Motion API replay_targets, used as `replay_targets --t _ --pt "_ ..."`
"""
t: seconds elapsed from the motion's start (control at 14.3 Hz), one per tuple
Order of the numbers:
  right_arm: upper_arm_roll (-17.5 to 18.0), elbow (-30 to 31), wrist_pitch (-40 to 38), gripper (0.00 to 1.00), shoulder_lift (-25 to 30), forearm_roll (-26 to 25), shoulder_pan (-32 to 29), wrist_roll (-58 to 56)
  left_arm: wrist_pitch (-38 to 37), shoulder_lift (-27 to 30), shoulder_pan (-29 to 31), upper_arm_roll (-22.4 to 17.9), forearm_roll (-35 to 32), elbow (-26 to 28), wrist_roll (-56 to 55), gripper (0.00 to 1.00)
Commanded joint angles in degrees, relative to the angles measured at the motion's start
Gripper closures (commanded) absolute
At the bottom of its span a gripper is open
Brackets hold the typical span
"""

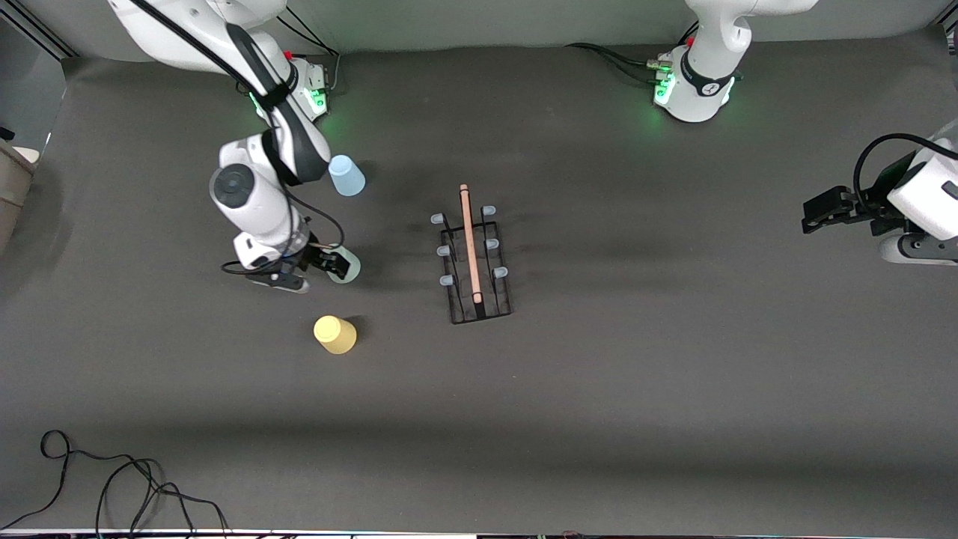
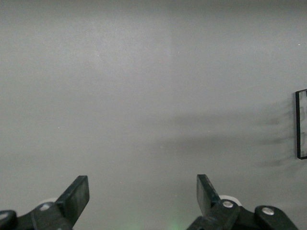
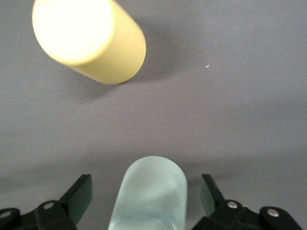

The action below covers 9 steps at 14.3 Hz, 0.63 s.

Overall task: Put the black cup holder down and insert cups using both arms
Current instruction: 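Reach the pale green cup with the right gripper and grasp it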

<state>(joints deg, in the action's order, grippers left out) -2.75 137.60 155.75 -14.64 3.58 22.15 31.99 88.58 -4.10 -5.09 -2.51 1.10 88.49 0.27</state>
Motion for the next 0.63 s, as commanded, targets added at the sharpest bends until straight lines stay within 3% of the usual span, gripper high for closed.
replay_targets --t 0.0,0.35,0.56 --pt "-0.41 -0.49 1.40 0.00 -1.01 0.82 0.96 1.50 0.45 1.56 0.60 0.93 -0.93 1.07 0.70 0.00" --pt "-0.41 -0.49 -3.42 0.05 0.74 0.90 0.88 1.23 0.01 1.12 -1.15 -0.47 -0.93 0.37 0.70 0.00" --pt "-0.41 -0.67 -11.68 0.05 3.90 0.90 0.88 0.89 -0.25 1.12 -0.72 -0.48 -0.93 0.45 0.79 0.00"
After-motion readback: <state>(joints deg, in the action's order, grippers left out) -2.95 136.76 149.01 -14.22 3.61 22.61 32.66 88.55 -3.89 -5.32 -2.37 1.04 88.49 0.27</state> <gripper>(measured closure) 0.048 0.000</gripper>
